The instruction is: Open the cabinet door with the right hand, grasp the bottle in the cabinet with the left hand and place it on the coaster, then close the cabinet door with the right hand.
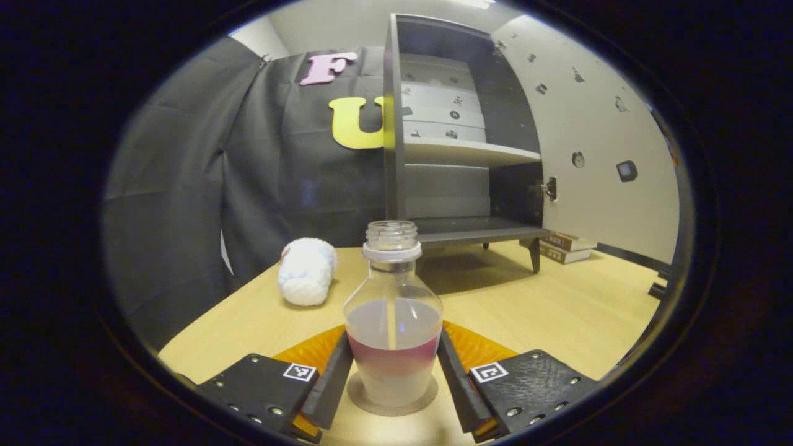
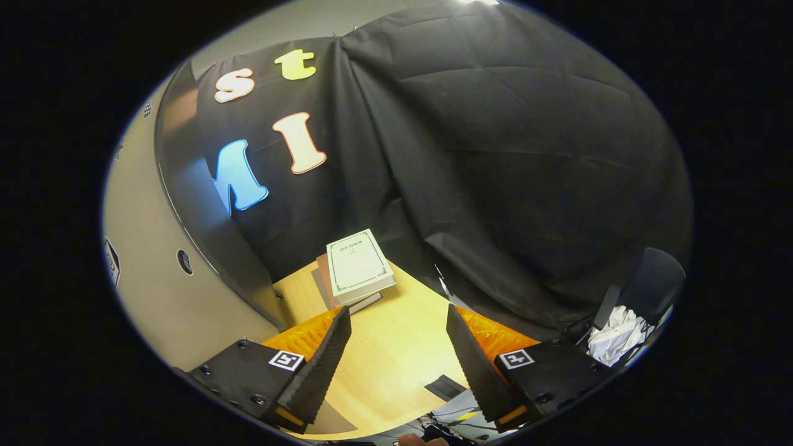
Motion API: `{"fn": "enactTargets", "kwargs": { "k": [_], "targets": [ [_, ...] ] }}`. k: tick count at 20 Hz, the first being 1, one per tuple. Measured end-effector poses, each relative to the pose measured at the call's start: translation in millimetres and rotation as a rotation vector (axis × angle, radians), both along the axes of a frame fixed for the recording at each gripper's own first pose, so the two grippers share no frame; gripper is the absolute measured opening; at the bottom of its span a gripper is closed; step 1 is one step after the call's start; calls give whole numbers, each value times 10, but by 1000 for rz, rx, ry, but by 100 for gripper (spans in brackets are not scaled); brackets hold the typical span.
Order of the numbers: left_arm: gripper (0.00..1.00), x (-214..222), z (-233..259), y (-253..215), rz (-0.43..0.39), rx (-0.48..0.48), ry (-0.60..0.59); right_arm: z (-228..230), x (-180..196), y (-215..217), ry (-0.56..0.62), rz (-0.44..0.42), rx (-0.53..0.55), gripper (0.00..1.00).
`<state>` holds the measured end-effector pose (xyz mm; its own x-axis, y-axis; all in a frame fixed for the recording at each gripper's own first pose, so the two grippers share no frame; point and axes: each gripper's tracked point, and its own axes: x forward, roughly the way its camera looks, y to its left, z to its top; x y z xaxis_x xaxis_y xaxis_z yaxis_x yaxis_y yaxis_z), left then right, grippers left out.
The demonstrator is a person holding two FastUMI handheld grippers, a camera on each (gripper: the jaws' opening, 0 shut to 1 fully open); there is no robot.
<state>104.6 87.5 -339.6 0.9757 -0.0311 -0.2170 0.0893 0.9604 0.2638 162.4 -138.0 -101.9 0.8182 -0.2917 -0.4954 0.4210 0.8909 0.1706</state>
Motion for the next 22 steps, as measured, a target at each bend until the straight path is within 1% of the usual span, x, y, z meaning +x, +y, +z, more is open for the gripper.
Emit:
{"fn": "enactTargets", "kwargs": {
  "k": [2,4,5,6,7,8,11,13,14,17,18,19,22],
  "targets": [
    [76,-38,77,-89,-26,-14,-2,-36,-65,-73,-4,-19,5,98],
    [91,-42,170,-124,-38,-16,-18,-96,-128,-125,-3,-35,4,98],
    [89,-40,216,-131,-43,-9,-19,-125,-161,-145,-2,-40,5,98],
    [91,-34,273,-125,-42,4,-22,-149,-198,-161,-3,-46,9,98],
    [91,-66,365,-106,-42,13,-28,-165,-232,-167,-7,-50,14,98],
    [89,-73,465,-97,-43,18,-39,-188,-256,-174,-12,-55,18,98],
    [91,-96,745,-88,-55,20,-57,-254,-362,-199,-22,-65,1,98],
    [89,-134,991,-74,-62,26,-78,-280,-451,-185,-26,-64,-7,98],
    [91,-150,1110,-78,-66,26,-87,-289,-506,-172,-30,-65,-11,98],
    [90,-236,1412,-151,-96,6,-88,-161,-638,-131,-102,-90,-39,98],
    [89,-254,1504,-153,-89,3,-85,-117,-648,-72,-127,-83,-49,98],
    [91,-266,1572,-166,-81,-2,-81,-67,-643,-18,-142,-66,-67,98],
    [89,-265,1872,-224,-32,-17,-65,89,-567,31,-160,-5,-171,98]
  ]
}}
